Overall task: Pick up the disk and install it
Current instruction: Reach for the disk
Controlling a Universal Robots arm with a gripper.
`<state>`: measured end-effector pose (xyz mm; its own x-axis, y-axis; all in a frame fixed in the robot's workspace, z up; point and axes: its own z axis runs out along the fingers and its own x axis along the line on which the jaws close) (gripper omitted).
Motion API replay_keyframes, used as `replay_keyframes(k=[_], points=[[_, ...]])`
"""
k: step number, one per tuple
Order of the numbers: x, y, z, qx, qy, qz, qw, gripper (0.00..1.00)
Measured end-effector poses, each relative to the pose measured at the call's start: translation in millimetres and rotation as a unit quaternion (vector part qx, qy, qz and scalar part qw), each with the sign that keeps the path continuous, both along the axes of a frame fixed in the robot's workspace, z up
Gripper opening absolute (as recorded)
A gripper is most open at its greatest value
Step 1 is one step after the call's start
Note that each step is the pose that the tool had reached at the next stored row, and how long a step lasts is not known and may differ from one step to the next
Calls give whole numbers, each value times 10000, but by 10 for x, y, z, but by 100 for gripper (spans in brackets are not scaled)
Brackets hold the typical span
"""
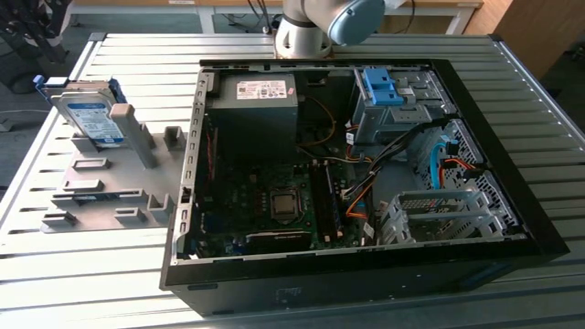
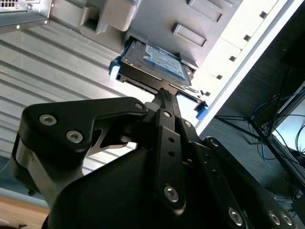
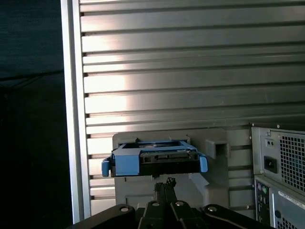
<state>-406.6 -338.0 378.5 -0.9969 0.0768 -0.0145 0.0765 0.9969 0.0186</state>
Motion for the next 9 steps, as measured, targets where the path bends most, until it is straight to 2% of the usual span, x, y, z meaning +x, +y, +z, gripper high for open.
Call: replay_keyframes(k=[5,9], points=[[-154,24,-17,0,13,0,10000,11],[-193,25,-23,0,25,0,10000,11]])
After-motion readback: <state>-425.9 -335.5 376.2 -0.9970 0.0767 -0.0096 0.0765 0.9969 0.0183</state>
